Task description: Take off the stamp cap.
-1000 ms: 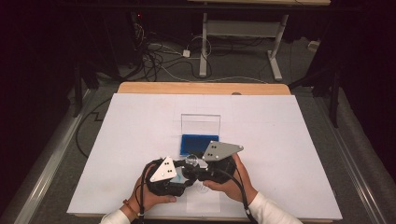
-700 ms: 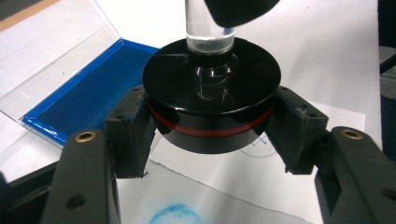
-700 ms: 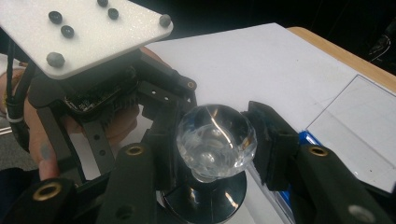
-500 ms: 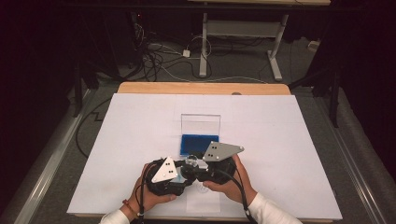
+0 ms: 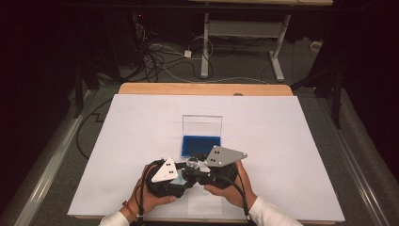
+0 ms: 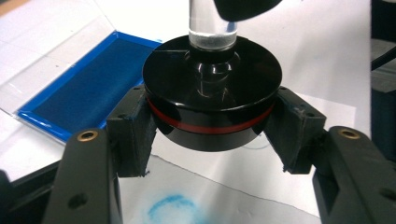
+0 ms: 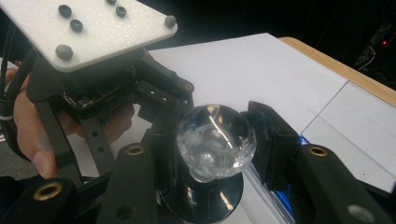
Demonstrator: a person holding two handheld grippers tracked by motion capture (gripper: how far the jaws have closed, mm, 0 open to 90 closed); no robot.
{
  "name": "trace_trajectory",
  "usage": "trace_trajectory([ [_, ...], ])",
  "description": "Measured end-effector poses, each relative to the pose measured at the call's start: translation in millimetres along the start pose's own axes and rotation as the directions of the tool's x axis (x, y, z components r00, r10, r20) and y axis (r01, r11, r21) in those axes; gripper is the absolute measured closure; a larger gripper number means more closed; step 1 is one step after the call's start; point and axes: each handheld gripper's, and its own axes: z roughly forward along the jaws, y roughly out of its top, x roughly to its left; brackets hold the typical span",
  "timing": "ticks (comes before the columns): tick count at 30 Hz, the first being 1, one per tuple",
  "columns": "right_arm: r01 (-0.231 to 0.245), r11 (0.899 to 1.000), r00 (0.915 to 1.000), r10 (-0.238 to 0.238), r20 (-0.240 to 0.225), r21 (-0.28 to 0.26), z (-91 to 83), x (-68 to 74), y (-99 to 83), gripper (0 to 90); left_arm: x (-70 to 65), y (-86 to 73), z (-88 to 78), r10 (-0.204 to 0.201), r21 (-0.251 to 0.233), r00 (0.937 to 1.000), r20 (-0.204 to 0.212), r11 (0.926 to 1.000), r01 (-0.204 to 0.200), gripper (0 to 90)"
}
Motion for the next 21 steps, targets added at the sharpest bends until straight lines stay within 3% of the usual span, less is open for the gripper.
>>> trace_trajectory([
  [14,0.011,1.0,0.9998,-0.011,0.014,-0.005,-0.5,4.9,-2.7,57.3,1.0,-0.9,-1.5,0.013,0.013,0.9997,0.021,0.9998,-0.013,36.7],
  [19,0.014,1.0,0.9996,-0.014,0.023,-0.004,0.3,6.7,-4.0,57.3,2.2,-2.2,0.2,-0.009,0.012,0.9989,0.046,0.9999,0.008,36.7],
  [20,0.014,1.0,0.9996,-0.014,0.023,-0.005,0.3,6.8,-4.1,57.3,3.1,-2.5,0.5,-0.02,0.01,0.9984,0.053,0.9998,0.02,36.7],
  [21,0.031,0.999,0.9991,-0.03,0.031,-0.031,-2.6,7.6,-3.2,57.2,7.2,-4.4,1.7,-0.062,0.032,0.9969,0.049,0.9977,0.061,36.8],
])
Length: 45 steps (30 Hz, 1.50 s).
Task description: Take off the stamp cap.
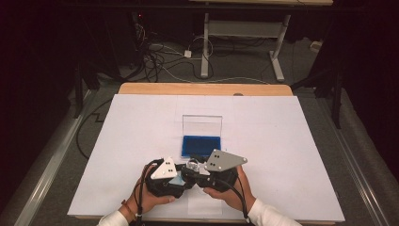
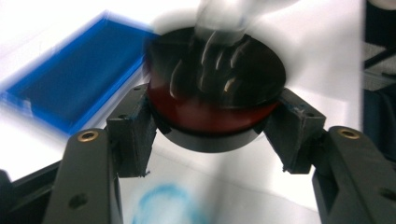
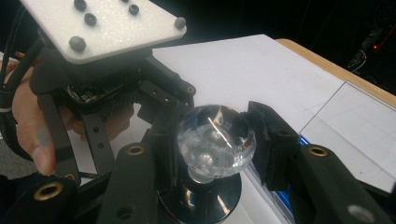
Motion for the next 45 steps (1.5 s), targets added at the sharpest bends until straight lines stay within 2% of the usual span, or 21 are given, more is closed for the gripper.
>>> trace_trajectory([
  [1,0.002,0.999,0.9998,-0.002,-0.021,-0.032,-5.0,-0.3,3.5,57.3,5.2,-5.1,1.2,-0.025,0.007,0.9997,-0.005,0.9997,0.025,36.8],
  [2,0.008,0.999,0.9998,-0.009,-0.018,-0.046,-10.3,0.0,8.4,57.2,9.5,-10.2,0.9,-0.042,0.002,0.9991,0.0,0.9991,0.042,36.8],
  [4,0.026,0.998,0.9996,-0.027,-0.01,-0.048,-14.8,-0.5,12.6,57.3,8.9,-11.1,1.0,-0.015,0.027,0.9996,-0.025,0.9995,0.016,36.8],
  [5,0.025,0.998,0.9997,-0.025,-0.002,-0.057,-18.6,-2.1,14.0,57.3,8.4,-9.7,0.5,-0.017,0.018,0.9996,-0.024,0.9997,0.017,36.8],
  [6,0.015,0.998,0.9999,-0.015,0.001,-0.06,-21.2,-4.5,13.6,57.2,7.2,-7.8,0.4,-0.001,0.019,0.9995,-0.032,0.9998,0.002,36.7],
  [8,0.005,0.999,0.9999,-0.004,0.012,-0.048,-24.3,-11.2,11.0,57.2,4.8,-6.3,0.1,0.022,0.026,0.9986,-0.049,0.9994,-0.02,36.7],
  [18,0.006,1.0,0.9995,-0.005,0.03,-0.027,-33.0,-20.5,9.5,57.2,12.3,-13.5,-14.6,0.042,0.035,0.9952,-0.088,0.9986,-0.039,36.6],
  [27,-0.01,1.0,0.9986,0.011,0.053,-0.012,-41.0,-28.4,6.4,57.2,19.7,-19.0,-32.4,0.04,0.037,0.9894,-0.14,0.9987,-0.035,36.6],
  [37,-0.02,1.0,0.9968,0.019,0.078,0.005,-49.2,-34.9,0.7,57.2,25.9,-25.3,-49.2,0.035,0.036,0.9839,-0.175,0.9989,-0.029,36.5],
  [45,-0.022,0.999,0.9946,0.02,0.102,0.025,-56.8,-40.5,-6.2,57.1,30.7,-32.2,-65.2,0.021,0.023,0.9765,-0.215,0.9996,-0.016,36.5],
])
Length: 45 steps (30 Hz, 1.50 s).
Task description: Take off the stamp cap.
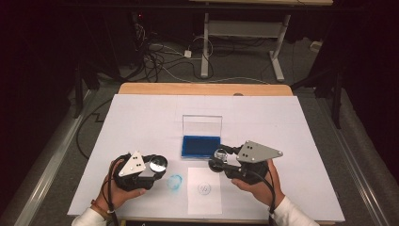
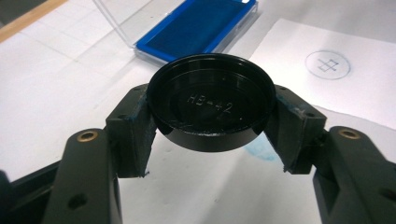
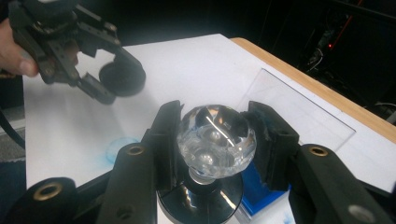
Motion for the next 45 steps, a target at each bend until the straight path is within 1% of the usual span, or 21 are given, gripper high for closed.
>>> trace_trajectory([
  [4,0.004,1.0,0.9998,-0.004,0.02,0.012,-3.9,-3.2,-4.1,57.1,1.6,-2.6,-3.9,-0.005,-0.006,1.0,-0.006,1.0,0.005,36.5],
  [6,0.006,1.0,0.9995,-0.007,0.031,0.02,-5.5,-4.4,-6.0,57.2,1.1,-4.3,-5.4,-0.005,-0.006,0.9998,-0.018,1.0,0.005,36.5],
  [7,0.008,1.0,0.9993,-0.009,0.036,0.023,-6.4,-5.4,-7.2,57.2,1.3,-5.4,-6.1,-0.008,-0.006,0.9999,-0.015,0.9999,0.008,36.5],
  [12,-0.008,1.0,0.9985,0.007,0.055,0.029,-12.9,-11.6,-12.8,57.1,1.3,-10.4,-9.8,-0.01,0.002,0.9996,-0.025,0.9999,0.01,36.5],
  [16,-0.018,0.999,0.9967,0.015,0.079,0.034,-17.8,-15.7,-16.3,57.1,1.5,-13.6,-14.8,-0.013,0.0,0.9993,-0.036,0.9999,0.013,36.5],
  [17,-0.014,0.999,0.9961,0.011,0.087,0.037,-18.8,-16.4,-17.2,57.1,1.8,-14.8,-16.2,-0.015,0.001,0.9992,-0.036,0.9999,0.015,36.5],
  [29,-0.045,0.997,0.9931,0.038,0.111,0.062,-26.9,-22.2,-30.9,57.1,2.9,-32.4,-27.4,-0.055,0.015,0.9963,-0.066,0.9983,0.056,36.4],
  [35,-0.065,0.995,0.9912,0.056,0.12,0.072,-31.1,-24.3,-37.3,57.1,1.2,-37.6,-29.8,-0.054,0.027,0.9963,-0.067,0.9981,0.056,36.4],
  [38,-0.063,0.995,0.9914,0.053,0.12,0.079,-31.7,-24.3,-39.3,57.1,2.4,-39.4,-31.1,-0.059,0.03,0.9958,-0.07,0.9977,0.061,36.4],
  [41,-0.07,0.995,0.9908,0.061,0.121,0.075,-32.1,-24.8,-38.8,57.1,2.4,-39.6,-30.0,-0.065,0.028,0.9957,-0.066,0.9974,0.067,36.4],
  [43,-0.068,0.995,0.9907,0.059,0.122,0.074,-32.2,-25.2,-37.9,57.1,1.6,-40.5,-29.0,-0.06,0.034,0.9962,-0.063,0.9975,0.062,36.4],
  [45,-0.071,0.995,0.9907,0.062,0.121,0.072,-31.5,-25.5,-37.3,57.1,1.3,-41.3,-28.5,-0.066,0.031,0.9962,-0.057,0.9972,0.068,36.5],
])
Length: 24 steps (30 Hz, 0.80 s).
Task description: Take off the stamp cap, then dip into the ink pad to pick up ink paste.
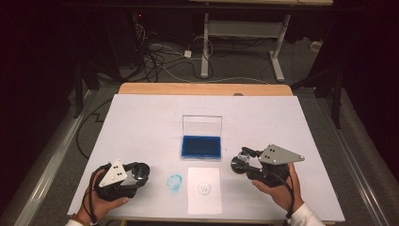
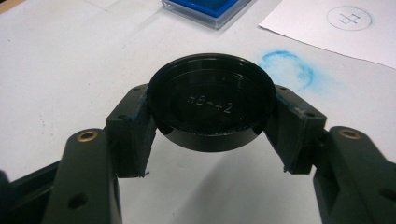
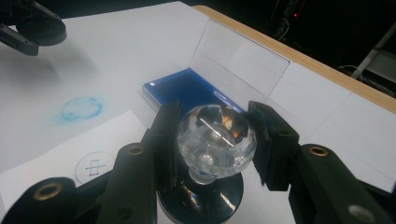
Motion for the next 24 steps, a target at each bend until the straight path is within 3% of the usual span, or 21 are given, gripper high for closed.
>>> trace_trajectory([
  [11,0.006,1.0,0.9999,-0.006,-0.009,0.003,2.3,2.8,1.7,57.1,-2.1,0.7,2.0,0.015,0.009,0.9999,0.008,0.9998,-0.015,36.4],
  [24,0.005,1.0,0.9988,-0.005,-0.048,-0.01,7.9,4.5,8.6,57.1,0.6,-0.9,4.2,-0.002,0.025,0.9999,0.01,0.9997,0.002,36.4],
])
